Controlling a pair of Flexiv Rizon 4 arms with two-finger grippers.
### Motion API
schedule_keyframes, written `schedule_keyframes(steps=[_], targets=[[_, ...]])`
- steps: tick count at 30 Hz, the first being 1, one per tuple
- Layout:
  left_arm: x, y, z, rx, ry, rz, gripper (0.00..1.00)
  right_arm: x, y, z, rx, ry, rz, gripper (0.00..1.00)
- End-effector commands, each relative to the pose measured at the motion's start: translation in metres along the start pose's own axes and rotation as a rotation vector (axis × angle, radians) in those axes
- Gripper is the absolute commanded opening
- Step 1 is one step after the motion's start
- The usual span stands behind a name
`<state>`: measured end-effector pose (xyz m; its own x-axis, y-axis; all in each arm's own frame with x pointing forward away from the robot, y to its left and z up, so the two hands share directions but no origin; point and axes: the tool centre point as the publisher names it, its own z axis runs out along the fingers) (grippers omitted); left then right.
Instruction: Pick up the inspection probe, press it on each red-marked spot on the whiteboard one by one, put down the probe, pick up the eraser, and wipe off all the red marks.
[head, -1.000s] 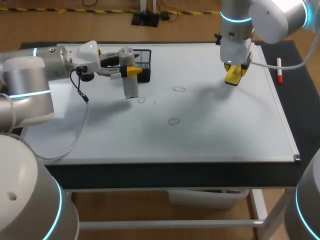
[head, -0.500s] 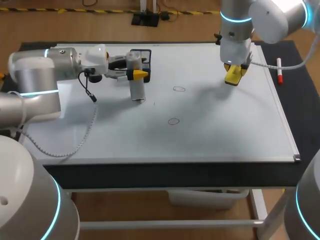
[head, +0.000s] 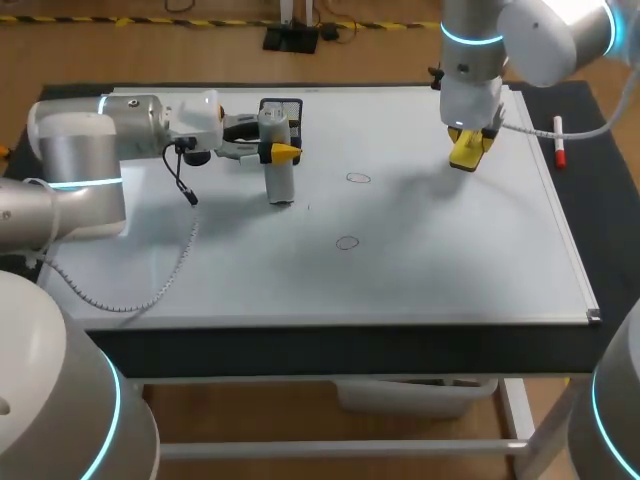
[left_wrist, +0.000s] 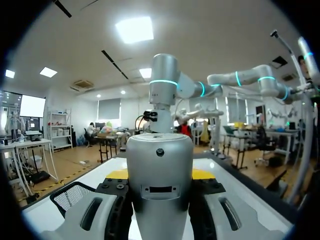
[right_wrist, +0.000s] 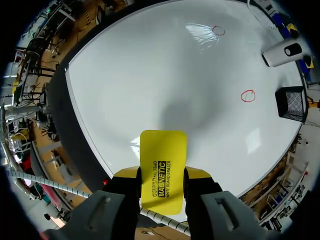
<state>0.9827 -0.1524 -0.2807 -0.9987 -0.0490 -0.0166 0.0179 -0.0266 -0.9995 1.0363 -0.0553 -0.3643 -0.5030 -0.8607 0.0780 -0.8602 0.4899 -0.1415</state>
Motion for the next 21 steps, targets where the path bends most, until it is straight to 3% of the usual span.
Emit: schedule_keyframes(steps=[1,21], targets=[[-0.0024,0.0025,0.0002,-0.012,0.005,0.000,0.00,0.0006,-0.0005,-0.0016,0.001,0.003,-0.002,0.00],[-0.0012,0.0056,0.0008,-0.006,0.006,-0.003,0.00,0.0006,-0.0005,-0.0016,0.001,0.003,-0.002,0.00]])
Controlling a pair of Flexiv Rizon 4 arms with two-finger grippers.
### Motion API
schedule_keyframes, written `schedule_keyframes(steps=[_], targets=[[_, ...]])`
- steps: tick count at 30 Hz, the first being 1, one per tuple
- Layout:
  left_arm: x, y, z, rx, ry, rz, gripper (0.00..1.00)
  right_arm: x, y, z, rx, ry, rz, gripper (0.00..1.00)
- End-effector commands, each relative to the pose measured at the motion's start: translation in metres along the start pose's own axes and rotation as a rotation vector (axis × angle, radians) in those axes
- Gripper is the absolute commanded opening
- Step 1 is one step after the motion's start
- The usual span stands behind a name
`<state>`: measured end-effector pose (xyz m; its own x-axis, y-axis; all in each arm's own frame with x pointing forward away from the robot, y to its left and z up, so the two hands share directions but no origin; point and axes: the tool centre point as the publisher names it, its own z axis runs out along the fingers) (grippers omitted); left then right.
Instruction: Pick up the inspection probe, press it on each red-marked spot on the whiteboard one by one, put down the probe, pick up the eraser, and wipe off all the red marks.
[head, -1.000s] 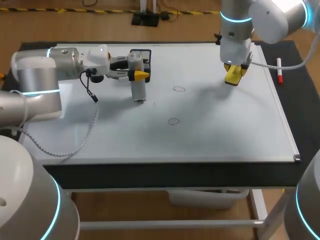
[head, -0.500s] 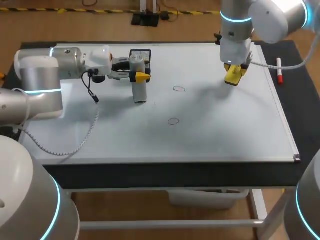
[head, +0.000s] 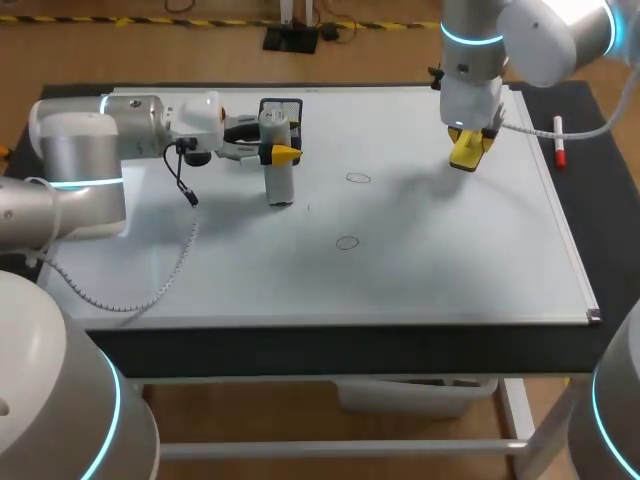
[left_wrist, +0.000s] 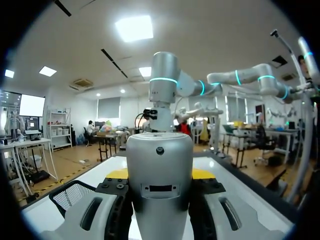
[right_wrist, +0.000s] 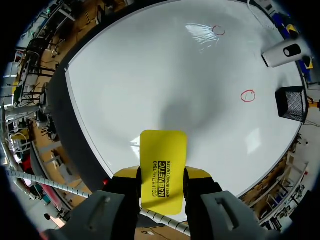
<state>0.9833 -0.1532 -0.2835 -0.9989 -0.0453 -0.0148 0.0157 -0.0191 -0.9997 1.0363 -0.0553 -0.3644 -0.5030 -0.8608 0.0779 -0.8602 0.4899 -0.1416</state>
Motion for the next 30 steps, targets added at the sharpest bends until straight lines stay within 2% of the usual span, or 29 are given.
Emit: schedule_keyframes(steps=[1,12,17,21,30], targets=[[-0.001,0.003,0.000,0.001,0.002,-0.001,0.00,0.001,-0.001,-0.002,0.001,0.003,-0.002,0.00],[-0.001,0.001,0.001,0.003,0.000,0.001,0.00,0.001,-0.001,-0.002,0.001,0.003,-0.002,0.00],[-0.001,-0.013,-0.005,0.001,-0.014,0.007,0.00,0.001,-0.001,-0.002,0.001,0.003,-0.002,0.00],[-0.007,-0.025,-0.016,0.012,-0.027,0.020,0.00,0.001,-0.001,-0.002,0.001,0.003,-0.002,0.00],[-0.029,-0.043,-0.055,-0.003,-0.122,0.047,0.00,0.001,-0.001,-0.002,0.001,0.003,-0.002,0.00]])
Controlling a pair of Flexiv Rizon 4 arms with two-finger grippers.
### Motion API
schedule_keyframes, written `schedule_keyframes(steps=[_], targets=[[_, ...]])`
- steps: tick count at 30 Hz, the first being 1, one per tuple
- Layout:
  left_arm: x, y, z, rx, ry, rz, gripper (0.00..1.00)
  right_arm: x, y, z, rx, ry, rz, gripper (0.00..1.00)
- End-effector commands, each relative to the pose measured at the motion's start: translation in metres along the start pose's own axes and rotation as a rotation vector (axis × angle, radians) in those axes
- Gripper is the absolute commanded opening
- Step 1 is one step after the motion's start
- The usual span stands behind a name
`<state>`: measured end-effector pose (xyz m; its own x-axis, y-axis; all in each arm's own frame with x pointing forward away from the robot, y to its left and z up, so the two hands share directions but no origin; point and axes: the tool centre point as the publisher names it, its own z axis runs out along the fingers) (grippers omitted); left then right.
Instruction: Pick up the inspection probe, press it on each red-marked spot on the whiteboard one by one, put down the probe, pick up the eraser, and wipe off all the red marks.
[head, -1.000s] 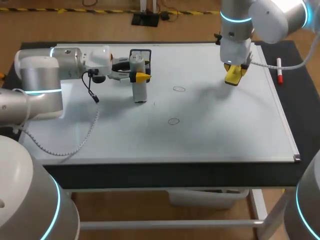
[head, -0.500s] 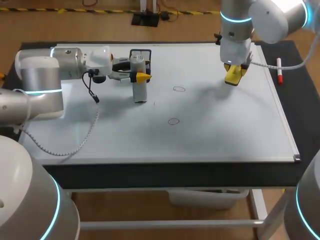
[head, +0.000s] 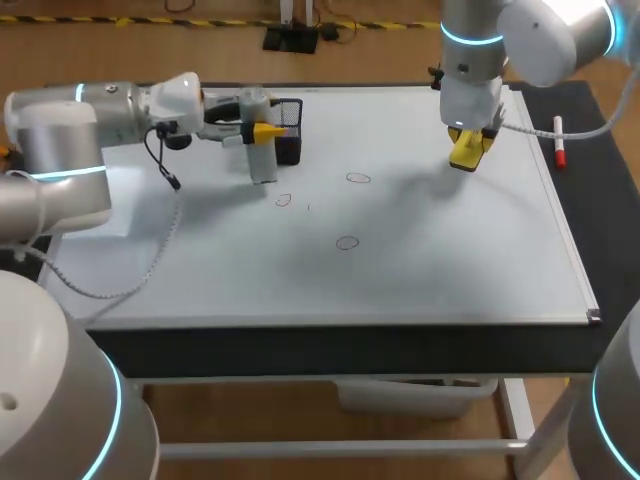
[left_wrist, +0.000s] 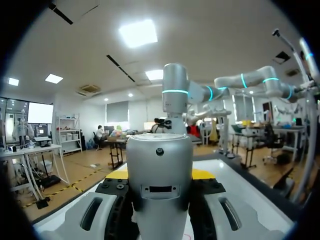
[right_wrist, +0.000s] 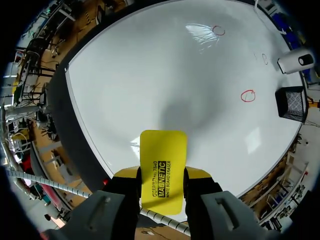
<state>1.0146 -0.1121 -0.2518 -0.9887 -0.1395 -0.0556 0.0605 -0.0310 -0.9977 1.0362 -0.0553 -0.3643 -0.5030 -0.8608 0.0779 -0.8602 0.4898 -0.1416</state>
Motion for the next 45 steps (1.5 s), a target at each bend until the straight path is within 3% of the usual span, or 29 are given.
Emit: schedule_keyframes(steps=[1,12,29,36,45], targets=[[-0.001,-0.011,-0.021,-0.017,-0.038,0.000,0.00,0.001,-0.001,-0.002,0.001,0.003,-0.002,0.00],[-0.033,-0.016,-0.080,-0.051,-0.166,0.012,0.00,0.001,-0.001,-0.002,0.001,0.003,-0.002,0.00],[-0.057,-0.010,-0.154,-0.068,-0.328,-0.003,0.00,0.001,-0.001,-0.002,0.001,0.003,-0.002,0.00],[-0.057,-0.008,-0.168,-0.067,-0.366,-0.017,0.00,0.001,-0.001,-0.002,0.001,0.003,-0.002,0.00],[-0.057,-0.008,-0.168,-0.067,-0.366,-0.017,0.00,0.001,-0.001,-0.002,0.001,0.003,-0.002,0.00]])
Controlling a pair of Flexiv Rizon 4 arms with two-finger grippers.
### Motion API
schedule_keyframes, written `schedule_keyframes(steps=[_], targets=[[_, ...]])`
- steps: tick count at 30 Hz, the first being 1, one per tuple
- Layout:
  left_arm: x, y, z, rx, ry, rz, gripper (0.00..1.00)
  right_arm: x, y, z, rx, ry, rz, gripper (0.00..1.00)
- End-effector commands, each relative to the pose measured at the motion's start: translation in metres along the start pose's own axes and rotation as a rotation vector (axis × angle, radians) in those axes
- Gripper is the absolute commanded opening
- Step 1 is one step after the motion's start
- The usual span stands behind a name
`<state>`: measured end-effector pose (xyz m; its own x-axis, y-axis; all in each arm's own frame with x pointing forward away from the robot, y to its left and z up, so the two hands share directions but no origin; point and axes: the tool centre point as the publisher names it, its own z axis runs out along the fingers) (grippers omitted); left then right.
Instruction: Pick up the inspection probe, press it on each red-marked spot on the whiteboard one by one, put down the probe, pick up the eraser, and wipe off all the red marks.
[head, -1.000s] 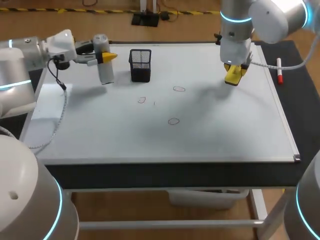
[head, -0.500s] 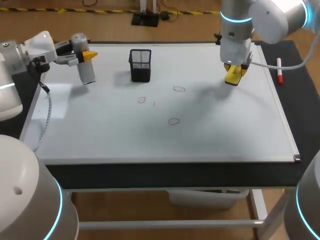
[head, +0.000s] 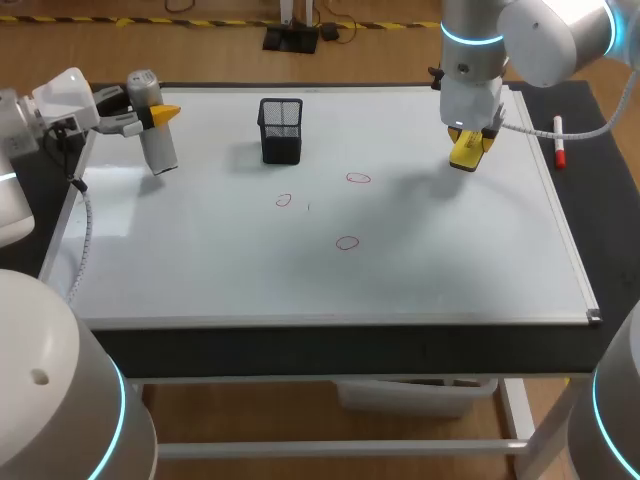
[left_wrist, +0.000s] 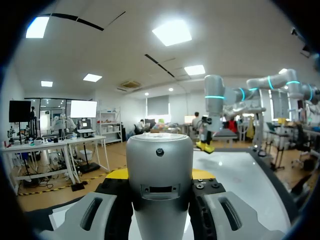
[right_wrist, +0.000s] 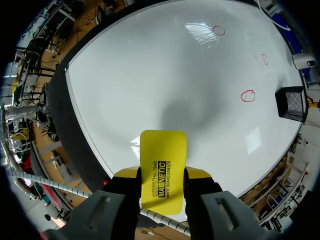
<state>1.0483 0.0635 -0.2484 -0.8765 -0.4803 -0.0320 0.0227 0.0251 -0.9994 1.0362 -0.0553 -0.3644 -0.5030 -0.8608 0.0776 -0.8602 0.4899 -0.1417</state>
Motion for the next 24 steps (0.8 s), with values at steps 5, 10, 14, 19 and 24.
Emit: schedule_keyframes(steps=[5,10,14,19,24], targets=[[0.001,-0.002,0.000,-0.001,-0.004,0.001,0.00,0.001,-0.001,-0.002,0.001,0.003,-0.002,0.00],[0.001,-0.002,0.000,-0.001,-0.004,0.001,0.00,0.000,0.000,-0.001,-0.008,-0.014,-0.003,0.00],[0.001,-0.002,0.000,-0.001,-0.004,0.001,0.00,-0.002,0.006,0.002,-0.026,-0.028,-0.003,0.00],[0.001,-0.002,0.000,-0.001,-0.004,0.001,0.00,-0.004,0.019,0.003,-0.049,-0.071,-0.004,0.00],[0.001,-0.002,0.000,-0.001,-0.004,0.001,0.00,-0.009,0.035,-0.002,-0.065,-0.103,-0.013,0.00]])
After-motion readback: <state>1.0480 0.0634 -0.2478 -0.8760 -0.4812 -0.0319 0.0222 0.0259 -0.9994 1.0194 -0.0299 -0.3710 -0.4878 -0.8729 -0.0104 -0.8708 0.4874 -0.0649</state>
